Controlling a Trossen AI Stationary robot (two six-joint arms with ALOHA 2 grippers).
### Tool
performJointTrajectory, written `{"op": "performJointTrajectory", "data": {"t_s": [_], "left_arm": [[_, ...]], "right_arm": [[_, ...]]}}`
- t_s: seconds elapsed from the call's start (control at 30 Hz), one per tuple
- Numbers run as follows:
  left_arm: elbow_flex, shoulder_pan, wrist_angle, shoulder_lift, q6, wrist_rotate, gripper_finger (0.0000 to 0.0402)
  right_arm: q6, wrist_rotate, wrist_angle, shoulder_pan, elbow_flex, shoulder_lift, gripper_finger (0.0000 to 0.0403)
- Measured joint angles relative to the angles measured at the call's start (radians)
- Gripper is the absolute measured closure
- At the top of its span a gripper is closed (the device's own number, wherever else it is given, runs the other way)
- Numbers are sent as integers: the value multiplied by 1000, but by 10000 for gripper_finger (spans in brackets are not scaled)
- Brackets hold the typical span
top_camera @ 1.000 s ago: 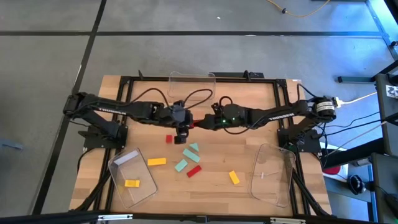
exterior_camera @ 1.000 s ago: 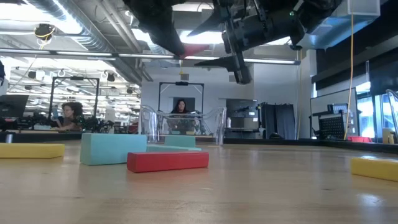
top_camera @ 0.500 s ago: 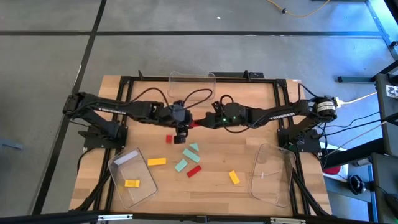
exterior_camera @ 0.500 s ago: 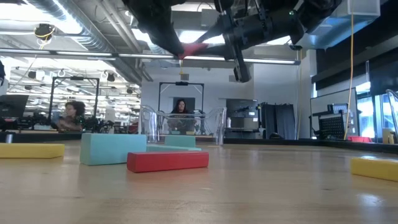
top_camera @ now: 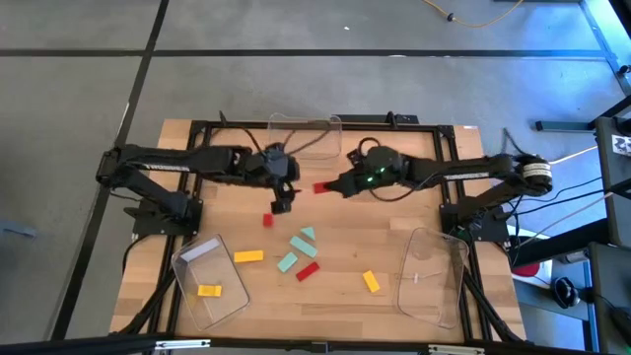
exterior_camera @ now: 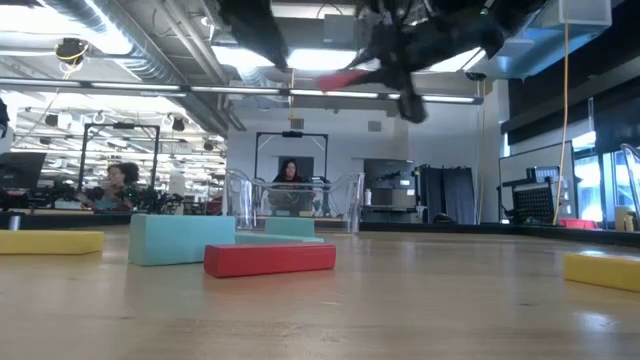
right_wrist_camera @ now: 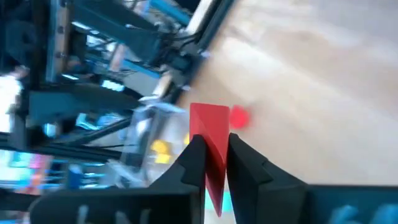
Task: Sort & place blocks by color
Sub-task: Put the top right red block into the right transparent bin
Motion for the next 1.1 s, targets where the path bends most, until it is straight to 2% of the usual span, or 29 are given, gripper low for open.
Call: {"op": "performJointTrajectory", "data": {"t_s": [0.07,0.2,0.3,0.4,0.47,0.53,0.63,0.7,0.83,0.93,1.03,1.1], "left_arm": [[3,10,-66,-32,-22,5,105],[-80,15,44,-139,-66,13,101],[-231,7,271,-252,-119,20,104],[-399,-6,555,-354,-175,71,104],[-508,-9,701,-422,-200,113,104],[-587,-8,895,-462,-225,144,104],[-660,-5,1052,-504,-253,139,104],[-673,-5,1070,-527,-254,132,104],[-673,-1,1074,-539,-252,110,104],[-673,-1,1071,-540,-251,97,104],[-673,-1,1070,-540,-251,59,104],[-673,-1,1070,-540,-251,43,104]], "right_arm": [[-62,12,-118,-19,2,-70,364],[-182,37,-283,-28,1,-187,364],[-254,58,-308,-28,0,-264,364],[-303,66,-260,-26,-36,-324,364],[-333,65,-157,-19,-70,-353,364],[-359,58,-63,-15,-113,-376,364],[-363,39,75,-12,-162,-390,364],[-362,33,144,-13,-172,-389,364],[-361,4,140,-14,-179,-390,364],[-348,-69,141,-14,-173,-391,364],[-325,-193,16,3,-97,-390,364],[-336,-242,-177,45,-5,-390,364]]}}
